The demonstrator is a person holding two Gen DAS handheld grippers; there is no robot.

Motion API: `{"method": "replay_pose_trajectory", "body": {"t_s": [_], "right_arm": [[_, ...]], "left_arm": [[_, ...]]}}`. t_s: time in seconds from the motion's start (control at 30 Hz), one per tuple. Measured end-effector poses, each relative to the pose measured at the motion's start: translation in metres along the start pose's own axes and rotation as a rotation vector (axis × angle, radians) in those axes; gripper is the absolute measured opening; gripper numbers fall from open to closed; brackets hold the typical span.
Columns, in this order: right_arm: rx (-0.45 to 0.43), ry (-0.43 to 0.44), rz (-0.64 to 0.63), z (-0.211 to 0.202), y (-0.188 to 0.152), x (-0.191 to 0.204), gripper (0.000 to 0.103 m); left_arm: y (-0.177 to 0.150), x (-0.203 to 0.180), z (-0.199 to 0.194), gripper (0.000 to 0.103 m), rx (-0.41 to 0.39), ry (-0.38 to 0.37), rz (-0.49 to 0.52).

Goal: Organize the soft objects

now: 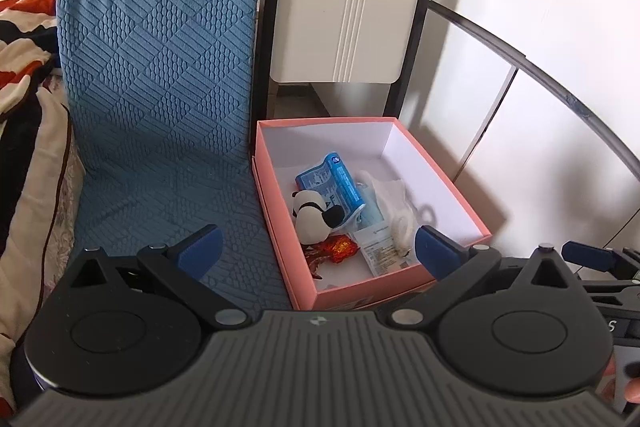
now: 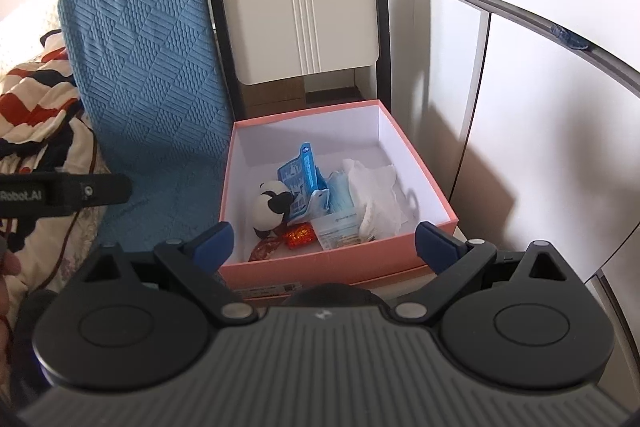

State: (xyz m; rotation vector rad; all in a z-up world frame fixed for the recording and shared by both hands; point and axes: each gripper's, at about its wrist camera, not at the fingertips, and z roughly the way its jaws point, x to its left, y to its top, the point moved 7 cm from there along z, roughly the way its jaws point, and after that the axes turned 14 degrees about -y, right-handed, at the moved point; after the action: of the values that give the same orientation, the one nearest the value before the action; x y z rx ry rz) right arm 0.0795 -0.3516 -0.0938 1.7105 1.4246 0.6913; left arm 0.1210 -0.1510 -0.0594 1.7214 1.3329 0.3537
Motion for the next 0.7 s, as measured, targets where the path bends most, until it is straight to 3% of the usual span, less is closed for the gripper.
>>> {"method": "replay_pose_trajectory", "body": {"t_s": [0.7], "right_arm": [[-0.007,0.005,0.02,-0.006,0.005,0.0,0.099]], "left_arm": [[0.002,-0.001,-0.013,0.103,-0.047,-0.001,-0.008]]}}
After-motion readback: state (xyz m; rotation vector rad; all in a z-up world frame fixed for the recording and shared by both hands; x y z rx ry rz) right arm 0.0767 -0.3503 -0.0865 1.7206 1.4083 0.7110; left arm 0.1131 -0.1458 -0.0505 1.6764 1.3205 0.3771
